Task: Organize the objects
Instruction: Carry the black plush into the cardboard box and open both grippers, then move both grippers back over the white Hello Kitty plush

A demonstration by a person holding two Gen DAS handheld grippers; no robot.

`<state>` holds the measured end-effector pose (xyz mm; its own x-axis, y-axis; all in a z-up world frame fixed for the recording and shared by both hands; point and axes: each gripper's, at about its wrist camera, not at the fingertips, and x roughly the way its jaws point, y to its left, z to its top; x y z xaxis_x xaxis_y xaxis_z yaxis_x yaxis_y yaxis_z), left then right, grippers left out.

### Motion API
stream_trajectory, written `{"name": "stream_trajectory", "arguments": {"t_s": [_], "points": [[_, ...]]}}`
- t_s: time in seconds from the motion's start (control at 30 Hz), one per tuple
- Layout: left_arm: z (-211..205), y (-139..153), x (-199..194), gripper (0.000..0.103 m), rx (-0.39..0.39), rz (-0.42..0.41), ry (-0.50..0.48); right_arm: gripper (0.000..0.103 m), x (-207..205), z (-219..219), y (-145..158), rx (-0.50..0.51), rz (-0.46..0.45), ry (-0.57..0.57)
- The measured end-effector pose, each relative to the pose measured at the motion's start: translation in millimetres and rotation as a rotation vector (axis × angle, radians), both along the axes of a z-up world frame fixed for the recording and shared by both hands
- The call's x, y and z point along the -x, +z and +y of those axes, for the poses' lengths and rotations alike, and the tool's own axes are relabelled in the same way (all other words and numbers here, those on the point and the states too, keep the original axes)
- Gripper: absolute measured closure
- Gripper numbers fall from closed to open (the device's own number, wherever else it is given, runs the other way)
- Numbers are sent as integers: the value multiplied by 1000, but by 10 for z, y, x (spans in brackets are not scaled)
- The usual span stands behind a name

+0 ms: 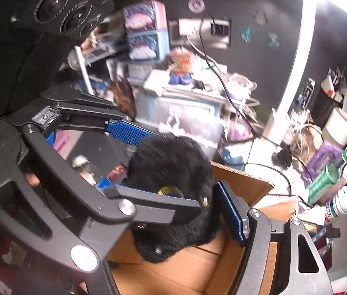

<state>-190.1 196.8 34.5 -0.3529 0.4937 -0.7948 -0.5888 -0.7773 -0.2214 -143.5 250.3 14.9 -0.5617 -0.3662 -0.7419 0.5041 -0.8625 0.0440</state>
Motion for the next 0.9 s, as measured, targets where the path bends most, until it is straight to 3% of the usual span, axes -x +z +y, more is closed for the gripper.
{"name": "stream_trajectory", "arguments": {"t_s": [0.07, 0.13, 0.4, 0.53, 0.73, 0.9], "points": [[22, -16, -6, 38, 7, -2, -4, 38, 22, -6, -26, -24, -13, -10], [5, 0, -27, 27, 8, 9, -2, 37, 14, -19, -36, -51, -5, -14], [-320, 186, -166, 21, -26, 64, 36, 33, -97, -100, -13, -62, 43, -18], [-579, 320, -331, 21, -33, 115, 63, 33, -222, -141, 94, -17, 98, -17], [-1250, 495, -708, 18, -49, 244, 179, 33, -565, -556, 214, 57, 171, 110], [-1831, 404, -1052, 15, -23, 351, 327, 33, -825, -1056, 79, 122, 177, 227]]}}
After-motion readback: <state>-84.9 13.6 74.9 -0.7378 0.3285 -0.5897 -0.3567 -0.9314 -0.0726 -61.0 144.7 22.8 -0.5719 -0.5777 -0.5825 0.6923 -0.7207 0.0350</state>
